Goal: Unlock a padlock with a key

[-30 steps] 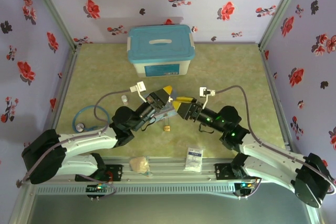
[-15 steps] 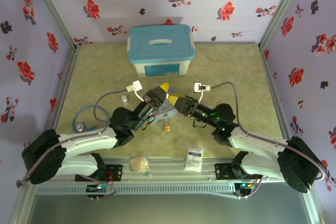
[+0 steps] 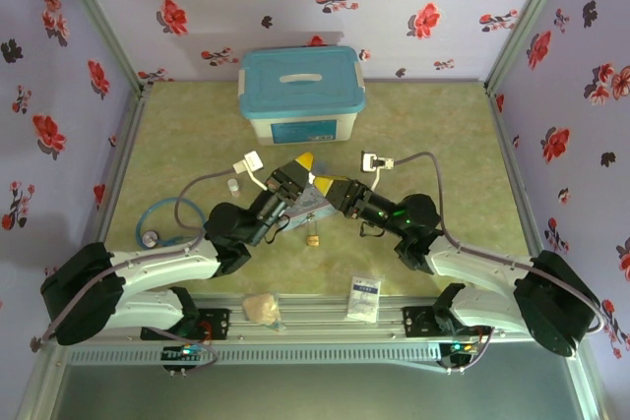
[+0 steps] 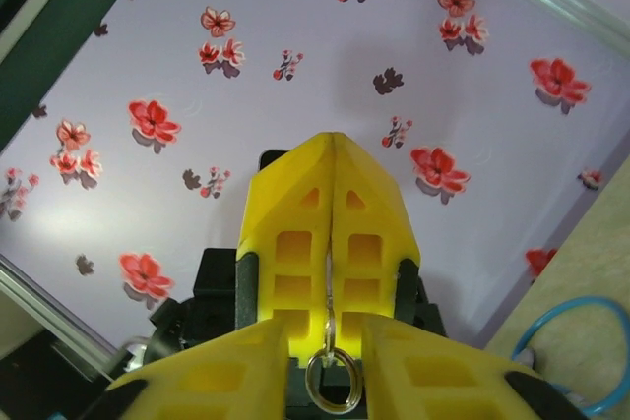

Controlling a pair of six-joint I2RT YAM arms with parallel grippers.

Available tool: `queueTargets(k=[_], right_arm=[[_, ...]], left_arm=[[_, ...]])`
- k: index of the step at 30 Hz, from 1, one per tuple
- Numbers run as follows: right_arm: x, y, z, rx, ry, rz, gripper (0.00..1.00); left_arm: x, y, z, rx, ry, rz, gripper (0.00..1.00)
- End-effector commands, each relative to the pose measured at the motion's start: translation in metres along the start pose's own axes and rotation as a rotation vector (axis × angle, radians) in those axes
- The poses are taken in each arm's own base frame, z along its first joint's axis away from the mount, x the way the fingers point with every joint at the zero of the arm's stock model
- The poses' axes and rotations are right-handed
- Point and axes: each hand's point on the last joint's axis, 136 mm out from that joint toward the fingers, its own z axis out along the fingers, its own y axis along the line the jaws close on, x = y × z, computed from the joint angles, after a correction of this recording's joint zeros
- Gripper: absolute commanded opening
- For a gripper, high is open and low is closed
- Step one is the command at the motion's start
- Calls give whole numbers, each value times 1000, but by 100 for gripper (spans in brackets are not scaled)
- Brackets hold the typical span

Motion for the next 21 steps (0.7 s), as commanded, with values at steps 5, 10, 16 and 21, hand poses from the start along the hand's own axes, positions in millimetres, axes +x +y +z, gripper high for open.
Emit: queueTargets(k=[5,10,16,21], right_arm=[[-8,15,10,-56,-10,-29,34],[-5,16,14,-72,1,-26,24],[-5,13,10,-53,-5,-41,0],[-1,4,-1,35,25,-83,0]], left_arm=[[-10,-2,-3,13,-45,11,0],[-9,-1,-3,11,-43,6,0],[-10,6,-4,-4,-47,-14,0],[-9,15,-8,-25,-41,-18,33]])
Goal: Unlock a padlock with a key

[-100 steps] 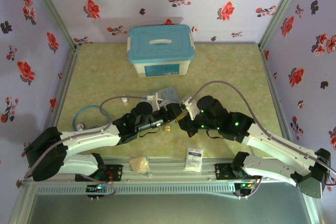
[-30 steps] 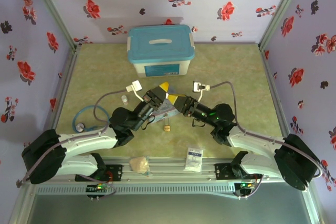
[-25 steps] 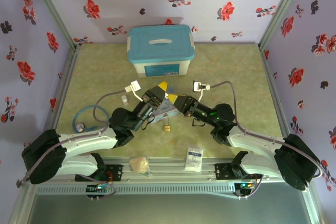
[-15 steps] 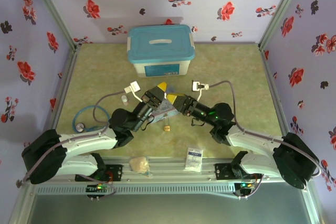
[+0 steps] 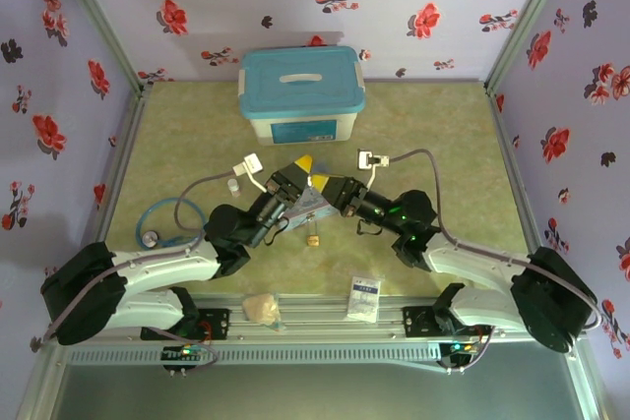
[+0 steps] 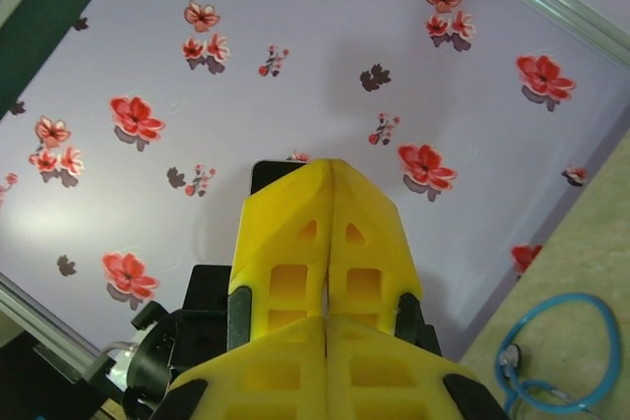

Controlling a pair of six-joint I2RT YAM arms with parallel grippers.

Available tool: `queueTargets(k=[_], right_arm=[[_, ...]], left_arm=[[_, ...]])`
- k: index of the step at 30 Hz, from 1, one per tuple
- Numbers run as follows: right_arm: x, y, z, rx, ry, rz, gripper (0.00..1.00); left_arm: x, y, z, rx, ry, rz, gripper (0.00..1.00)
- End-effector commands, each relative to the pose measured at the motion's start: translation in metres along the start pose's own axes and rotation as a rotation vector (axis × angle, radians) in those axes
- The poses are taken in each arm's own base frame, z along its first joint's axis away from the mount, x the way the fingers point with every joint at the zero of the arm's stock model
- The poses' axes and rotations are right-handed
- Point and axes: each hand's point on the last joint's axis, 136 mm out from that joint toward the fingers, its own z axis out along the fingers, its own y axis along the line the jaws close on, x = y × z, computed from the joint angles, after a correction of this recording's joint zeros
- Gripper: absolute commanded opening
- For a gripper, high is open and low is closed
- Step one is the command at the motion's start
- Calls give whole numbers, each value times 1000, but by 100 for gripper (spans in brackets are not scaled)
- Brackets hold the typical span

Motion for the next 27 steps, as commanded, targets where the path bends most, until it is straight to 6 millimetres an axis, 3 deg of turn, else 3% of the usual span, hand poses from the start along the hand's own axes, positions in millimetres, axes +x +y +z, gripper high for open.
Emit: queueTargets(k=[1,4,7,12,15,21,27], right_arm=[[-1,6,-9,36,22,-80,0],[3,0,-18,130,74,-139,0],[6,-2,-24,179,121,-174,0],[11,-3,-22,197,172,-167,0],[7,2,-20,167,157,-167,0],[7,8,-17,151,175,-170,0],[7,6,-18,165,177,-171,0]], left_arm=[[-12,8,-5,-12,-39,-4,44],[-16,12,-9,-36,6,5,48],[-6,19,-5,-113,135,39,54],[9,7,-5,-98,259,110,54],[17,3,-5,-79,313,125,49],[31,12,-10,-107,389,113,48],[33,16,-14,-108,392,100,29]])
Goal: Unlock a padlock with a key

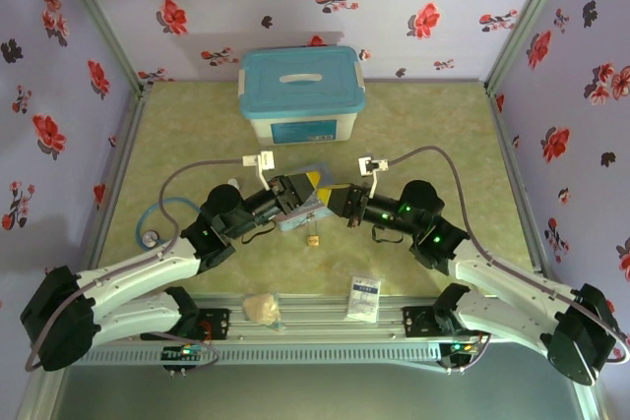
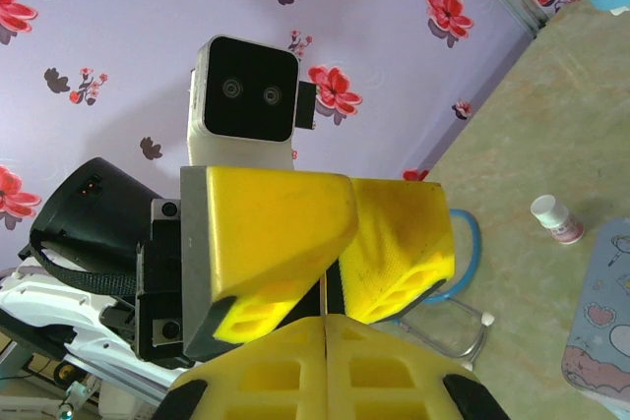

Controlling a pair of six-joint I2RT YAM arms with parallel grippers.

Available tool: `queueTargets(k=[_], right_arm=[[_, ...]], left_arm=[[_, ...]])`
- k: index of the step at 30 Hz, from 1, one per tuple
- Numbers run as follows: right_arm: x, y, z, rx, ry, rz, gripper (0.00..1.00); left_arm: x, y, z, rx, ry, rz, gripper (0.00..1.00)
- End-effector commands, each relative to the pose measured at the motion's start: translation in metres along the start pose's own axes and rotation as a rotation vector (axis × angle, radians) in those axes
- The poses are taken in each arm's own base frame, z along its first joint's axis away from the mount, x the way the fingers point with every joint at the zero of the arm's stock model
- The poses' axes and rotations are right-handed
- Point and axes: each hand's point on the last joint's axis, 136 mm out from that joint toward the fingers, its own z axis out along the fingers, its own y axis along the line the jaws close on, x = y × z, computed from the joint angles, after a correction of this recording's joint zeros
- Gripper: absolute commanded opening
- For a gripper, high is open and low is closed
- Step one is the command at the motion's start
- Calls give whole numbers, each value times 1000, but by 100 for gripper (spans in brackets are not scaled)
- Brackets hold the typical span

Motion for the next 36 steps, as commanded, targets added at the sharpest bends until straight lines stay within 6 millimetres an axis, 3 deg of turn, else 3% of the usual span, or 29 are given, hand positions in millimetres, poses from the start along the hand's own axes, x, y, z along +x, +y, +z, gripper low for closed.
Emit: queueTargets(k=[1,7,12,15,16,17,18,19,21,26,36], right_arm=[[-11,14,-1,-35,-15,-43,0],[-15,13,0,-36,-35,-34,0],[-21,15,3,-40,-39,-30,0],[-22,7,4,-17,-49,-16,5],[-22,8,4,-24,-54,-15,9],[-22,8,4,-28,-57,-8,27],[-23,10,3,-38,-64,1,55],[-25,11,2,-48,-77,10,64],[-28,13,0,-90,-124,40,72],[-30,16,7,-179,-147,116,73],[-23,16,16,-245,-135,146,59]], left_arm=[[0,-6,-2,35,5,10,28],[4,-6,0,42,29,0,21],[4,-8,0,51,29,-12,0],[2,-11,0,57,22,-16,0],[0,-11,-1,53,12,-21,0],[-3,-11,-3,50,-5,-28,0],[-7,-10,-5,47,-27,-31,0],[-10,-9,-6,42,-47,-34,0],[-18,-10,-10,43,-95,-37,0],[-32,-21,-11,104,-169,-57,0],[-49,-31,-11,160,-246,-75,0]])
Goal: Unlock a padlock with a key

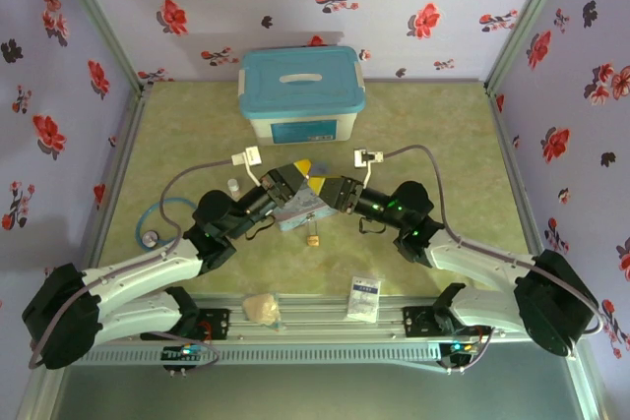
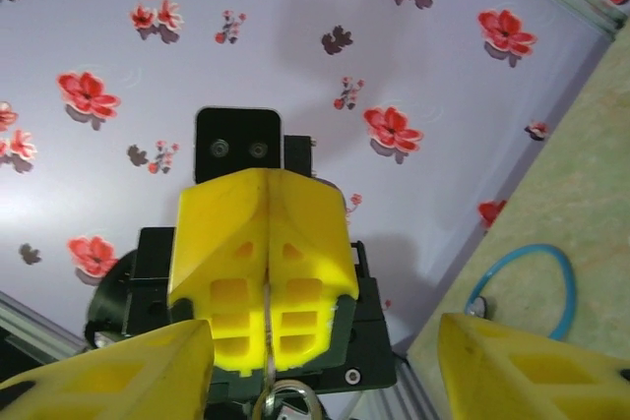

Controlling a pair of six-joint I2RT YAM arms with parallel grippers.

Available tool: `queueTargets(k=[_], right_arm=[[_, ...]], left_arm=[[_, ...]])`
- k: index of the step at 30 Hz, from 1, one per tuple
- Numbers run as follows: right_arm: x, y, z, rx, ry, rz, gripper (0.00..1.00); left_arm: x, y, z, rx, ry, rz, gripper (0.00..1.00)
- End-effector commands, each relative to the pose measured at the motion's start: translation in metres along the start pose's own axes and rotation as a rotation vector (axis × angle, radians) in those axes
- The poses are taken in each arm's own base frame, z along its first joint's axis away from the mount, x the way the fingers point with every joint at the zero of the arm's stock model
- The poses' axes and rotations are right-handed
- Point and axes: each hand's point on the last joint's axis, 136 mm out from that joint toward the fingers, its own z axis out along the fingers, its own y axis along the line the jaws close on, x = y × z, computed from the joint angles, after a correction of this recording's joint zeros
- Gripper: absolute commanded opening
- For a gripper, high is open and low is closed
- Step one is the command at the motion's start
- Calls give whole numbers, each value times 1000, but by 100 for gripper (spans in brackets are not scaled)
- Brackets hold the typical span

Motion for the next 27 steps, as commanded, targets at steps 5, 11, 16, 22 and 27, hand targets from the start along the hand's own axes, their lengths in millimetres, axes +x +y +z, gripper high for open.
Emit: queueTargets(k=[5,11,16,22,27], right_arm=[[-4,24,-5,-119,-33,-8,46],[-4,25,-2,-142,-29,4,40],[-3,24,0,-140,-23,1,37],[0,23,3,-142,-12,2,31],[0,23,2,-144,-15,-5,23]], left_arm=[[-19,-12,-1,37,-83,9,0],[-20,-13,0,41,-85,12,0],[-20,-12,-1,38,-87,15,0],[-18,-10,-1,33,-85,13,0],[-18,-9,-1,30,-87,14,0]])
